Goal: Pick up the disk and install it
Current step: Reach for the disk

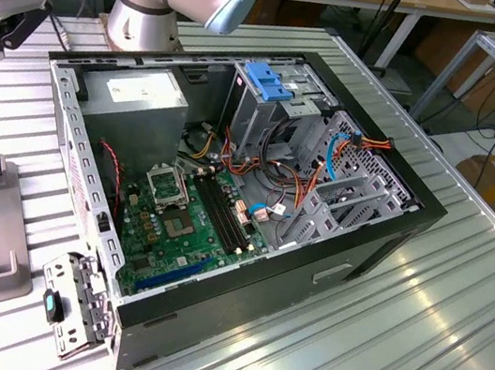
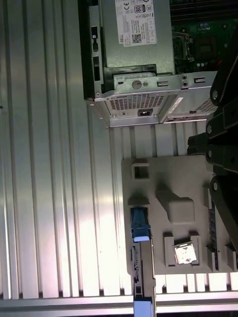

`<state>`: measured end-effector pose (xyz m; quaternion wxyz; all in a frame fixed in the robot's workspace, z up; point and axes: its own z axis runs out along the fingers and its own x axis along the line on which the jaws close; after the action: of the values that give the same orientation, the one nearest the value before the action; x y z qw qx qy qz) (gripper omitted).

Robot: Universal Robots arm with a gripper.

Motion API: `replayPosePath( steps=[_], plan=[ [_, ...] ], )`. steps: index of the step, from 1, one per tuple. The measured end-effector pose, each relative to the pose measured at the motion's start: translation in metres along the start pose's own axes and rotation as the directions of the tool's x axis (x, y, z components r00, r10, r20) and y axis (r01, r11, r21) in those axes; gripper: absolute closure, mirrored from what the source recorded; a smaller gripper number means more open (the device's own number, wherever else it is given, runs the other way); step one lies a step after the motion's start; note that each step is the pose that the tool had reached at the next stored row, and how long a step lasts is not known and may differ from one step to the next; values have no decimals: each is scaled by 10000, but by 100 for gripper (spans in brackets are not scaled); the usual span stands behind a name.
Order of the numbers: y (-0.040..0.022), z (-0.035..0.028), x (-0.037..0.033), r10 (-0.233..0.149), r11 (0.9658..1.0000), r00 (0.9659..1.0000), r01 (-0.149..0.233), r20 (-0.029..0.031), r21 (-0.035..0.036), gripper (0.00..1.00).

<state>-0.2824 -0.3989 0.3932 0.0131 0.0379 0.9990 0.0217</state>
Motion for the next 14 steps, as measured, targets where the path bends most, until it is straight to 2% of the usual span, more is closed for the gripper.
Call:
replayPosePath(
  steps=[9, 14],
  plan=[
    [-4, -2, 54, 0, 10000, 10000, 0, 0, 0, 89],
    [-8, -3, 115, 0, 10000, 10000, 0, 1, -1, 89]
  ],
)
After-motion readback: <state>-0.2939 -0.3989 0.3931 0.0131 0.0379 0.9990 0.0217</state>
